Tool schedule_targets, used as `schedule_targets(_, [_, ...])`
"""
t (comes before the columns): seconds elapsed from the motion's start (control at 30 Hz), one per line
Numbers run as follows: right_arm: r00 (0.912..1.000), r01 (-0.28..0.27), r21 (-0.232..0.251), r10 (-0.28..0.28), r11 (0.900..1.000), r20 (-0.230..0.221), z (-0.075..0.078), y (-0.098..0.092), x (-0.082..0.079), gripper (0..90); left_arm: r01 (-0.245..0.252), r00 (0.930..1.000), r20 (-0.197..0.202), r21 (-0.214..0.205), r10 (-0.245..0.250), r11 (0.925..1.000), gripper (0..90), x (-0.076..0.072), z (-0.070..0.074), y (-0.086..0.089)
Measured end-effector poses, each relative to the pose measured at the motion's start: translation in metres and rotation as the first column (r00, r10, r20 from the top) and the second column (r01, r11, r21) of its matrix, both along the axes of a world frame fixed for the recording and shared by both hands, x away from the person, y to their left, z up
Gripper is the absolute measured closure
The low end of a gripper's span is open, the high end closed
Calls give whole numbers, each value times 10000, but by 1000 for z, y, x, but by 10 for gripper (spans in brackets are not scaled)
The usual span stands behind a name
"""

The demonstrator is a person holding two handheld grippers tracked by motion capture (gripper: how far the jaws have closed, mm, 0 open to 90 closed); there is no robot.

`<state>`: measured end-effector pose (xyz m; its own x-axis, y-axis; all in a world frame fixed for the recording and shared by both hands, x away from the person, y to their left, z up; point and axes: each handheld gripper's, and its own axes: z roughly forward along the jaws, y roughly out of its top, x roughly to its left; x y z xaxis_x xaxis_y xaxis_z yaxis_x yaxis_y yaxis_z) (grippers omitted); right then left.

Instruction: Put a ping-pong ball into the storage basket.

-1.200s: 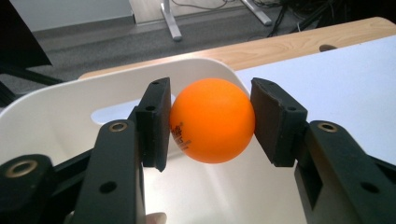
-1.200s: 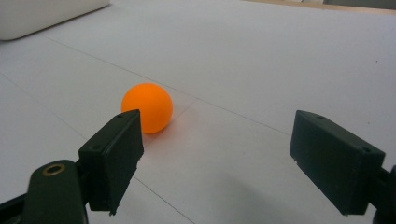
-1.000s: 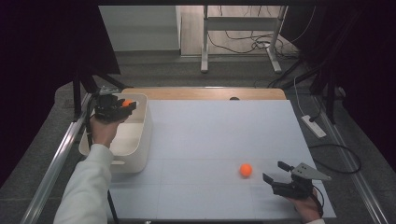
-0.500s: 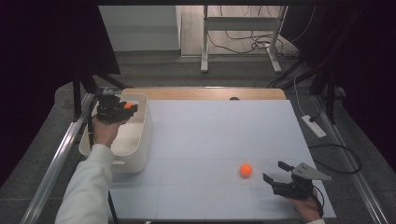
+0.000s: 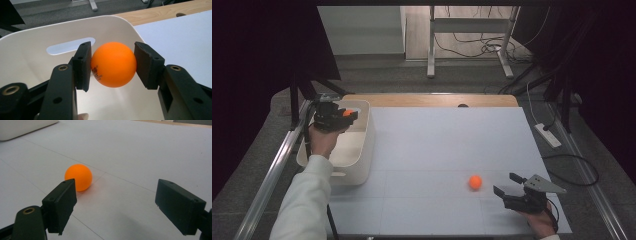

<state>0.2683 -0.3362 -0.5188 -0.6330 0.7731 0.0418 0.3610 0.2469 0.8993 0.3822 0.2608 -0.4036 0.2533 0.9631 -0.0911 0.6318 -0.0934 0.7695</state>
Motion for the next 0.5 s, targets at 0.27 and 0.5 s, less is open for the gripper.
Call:
schedule_targets(0.27, [10000, -4, -7, 4, 10000, 13, 0, 0, 0, 173, -53, 10000, 53, -44, 54, 10000, 501, -2, 0, 3])
schedule_targets(0.5, [10000, 6, 5, -6, 10000, 19, 0, 0, 0, 173, -492, 9971, 575, -162, 501, 9987, 245, -4, 5, 2])
